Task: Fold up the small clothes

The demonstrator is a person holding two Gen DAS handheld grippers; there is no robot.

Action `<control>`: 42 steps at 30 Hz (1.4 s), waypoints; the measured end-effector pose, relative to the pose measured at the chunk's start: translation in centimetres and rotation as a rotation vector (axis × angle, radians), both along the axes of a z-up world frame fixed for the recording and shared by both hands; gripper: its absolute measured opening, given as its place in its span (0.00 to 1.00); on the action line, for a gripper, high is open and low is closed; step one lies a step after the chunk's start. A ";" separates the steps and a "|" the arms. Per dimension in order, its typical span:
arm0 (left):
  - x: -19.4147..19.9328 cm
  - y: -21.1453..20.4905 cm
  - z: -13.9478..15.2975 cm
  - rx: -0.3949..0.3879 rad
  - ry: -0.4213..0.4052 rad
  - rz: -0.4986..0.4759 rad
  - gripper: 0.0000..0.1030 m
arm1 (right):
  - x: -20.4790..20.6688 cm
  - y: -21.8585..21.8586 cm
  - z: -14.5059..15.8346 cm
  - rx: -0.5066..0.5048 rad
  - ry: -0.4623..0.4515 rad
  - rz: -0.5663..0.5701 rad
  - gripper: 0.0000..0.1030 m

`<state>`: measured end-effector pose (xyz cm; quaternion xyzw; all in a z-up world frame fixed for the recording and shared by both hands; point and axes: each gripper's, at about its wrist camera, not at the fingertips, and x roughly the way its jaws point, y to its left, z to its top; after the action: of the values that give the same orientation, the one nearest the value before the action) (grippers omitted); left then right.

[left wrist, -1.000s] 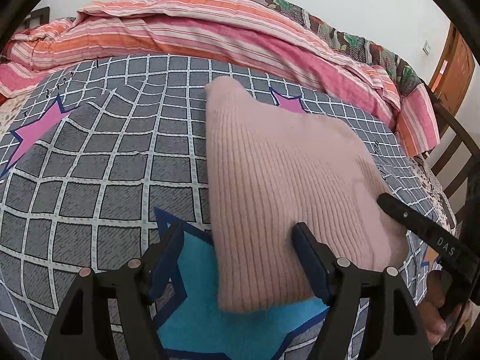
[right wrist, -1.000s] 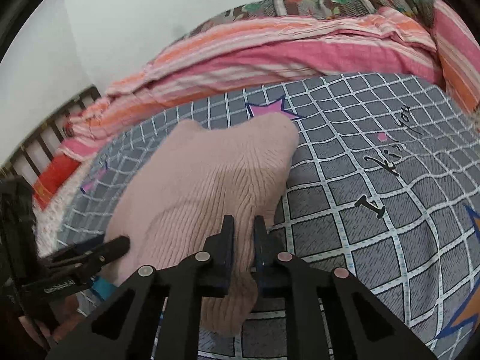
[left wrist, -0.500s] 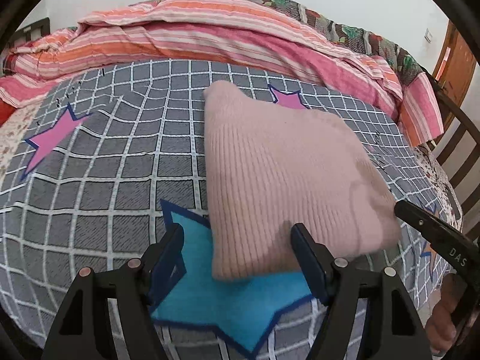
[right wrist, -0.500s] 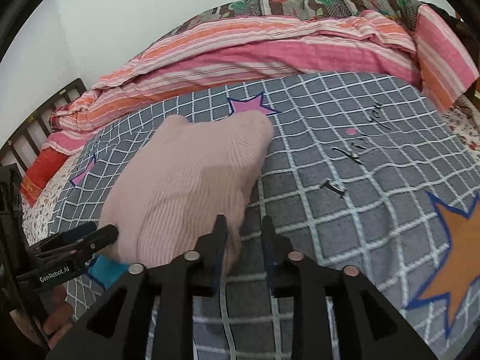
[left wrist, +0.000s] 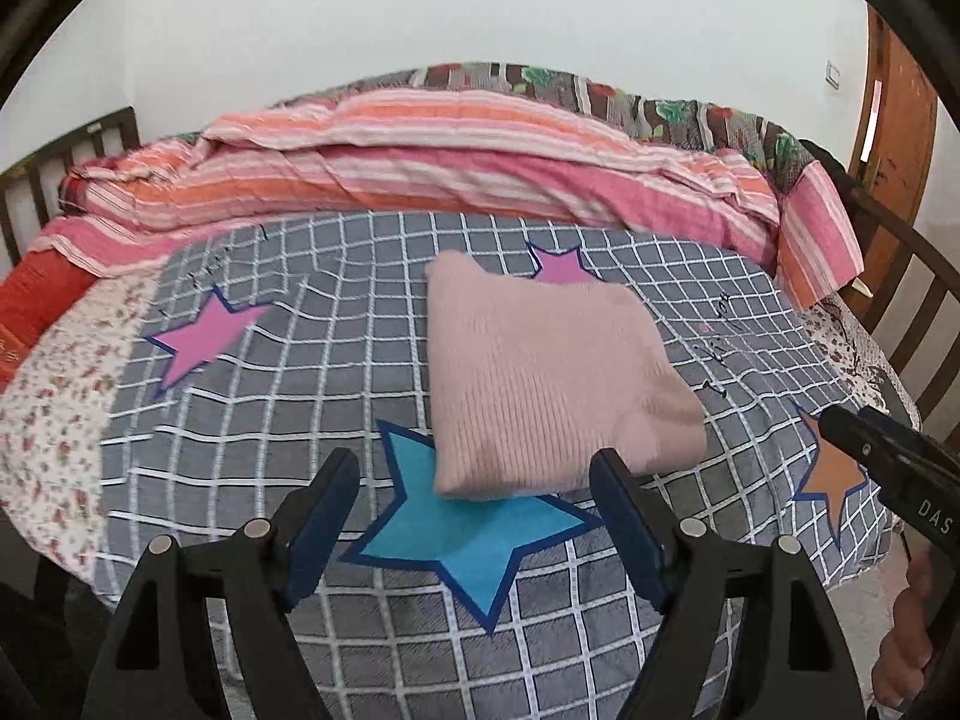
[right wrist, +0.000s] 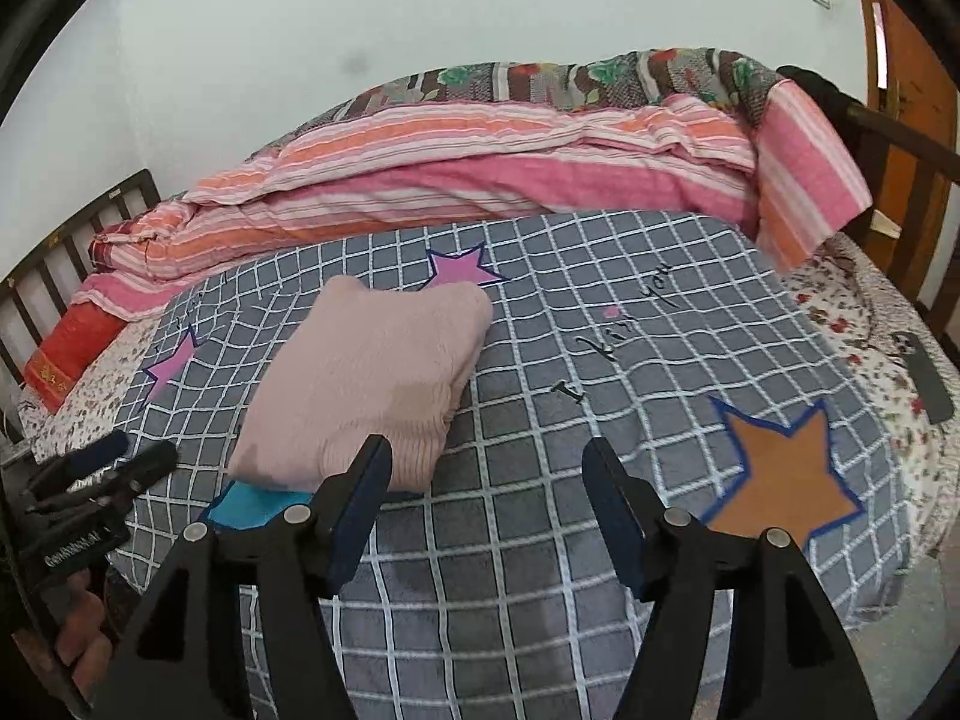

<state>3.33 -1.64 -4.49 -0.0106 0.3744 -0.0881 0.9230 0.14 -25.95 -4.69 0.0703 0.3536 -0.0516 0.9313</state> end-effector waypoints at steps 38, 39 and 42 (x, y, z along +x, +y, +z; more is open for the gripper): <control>-3.1 0.3 3.2 0.014 -0.042 0.030 0.86 | -4.6 0.9 3.2 -0.049 -0.091 0.009 0.94; -3.1 0.3 3.2 0.014 -0.042 0.031 0.86 | -4.6 0.9 3.2 -0.049 -0.091 0.009 0.94; -3.1 0.4 3.2 0.014 -0.041 0.030 0.86 | -4.6 0.9 3.2 -0.052 -0.089 0.008 0.94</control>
<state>0.27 -1.24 -1.26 -0.0081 0.3558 -0.0717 0.9318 -4.47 -25.03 -1.49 0.0470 0.3105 -0.0537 0.9479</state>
